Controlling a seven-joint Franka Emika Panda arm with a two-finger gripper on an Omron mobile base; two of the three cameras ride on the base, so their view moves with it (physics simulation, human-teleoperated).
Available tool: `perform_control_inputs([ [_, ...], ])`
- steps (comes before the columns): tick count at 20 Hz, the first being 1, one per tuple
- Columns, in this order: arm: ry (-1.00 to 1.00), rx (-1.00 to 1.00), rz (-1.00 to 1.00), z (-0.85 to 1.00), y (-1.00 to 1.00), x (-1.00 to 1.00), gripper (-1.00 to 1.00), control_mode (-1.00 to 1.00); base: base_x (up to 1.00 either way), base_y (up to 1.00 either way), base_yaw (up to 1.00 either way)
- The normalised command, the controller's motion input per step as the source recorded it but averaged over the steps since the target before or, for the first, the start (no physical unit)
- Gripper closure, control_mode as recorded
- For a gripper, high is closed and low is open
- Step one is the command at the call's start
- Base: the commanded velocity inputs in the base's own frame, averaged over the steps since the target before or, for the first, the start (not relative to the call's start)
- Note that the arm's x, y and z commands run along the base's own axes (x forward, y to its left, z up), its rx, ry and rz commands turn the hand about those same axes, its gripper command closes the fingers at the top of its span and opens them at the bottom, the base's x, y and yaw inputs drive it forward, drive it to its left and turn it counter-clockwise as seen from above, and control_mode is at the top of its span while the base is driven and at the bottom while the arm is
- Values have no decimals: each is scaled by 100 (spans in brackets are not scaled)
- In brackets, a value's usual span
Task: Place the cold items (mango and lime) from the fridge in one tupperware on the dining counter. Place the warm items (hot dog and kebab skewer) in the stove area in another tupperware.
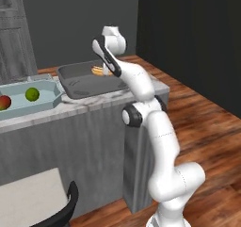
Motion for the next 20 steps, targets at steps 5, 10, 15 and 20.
perform_control_inputs([
  [5, 5, -1, -1, 0, 0, -13, 100, -100, 0, 0, 0],
  [10, 2, 0, 0, 0, 0, -5, -100, -100, 0, 0, 0],
  [15, 2, 0, 0, 16, 0, -2, -100, -100, 0, 0, 0],
  [20, 0, -5, 0, 50, 0, -15, -100, -100, 0, 0, 0],
])
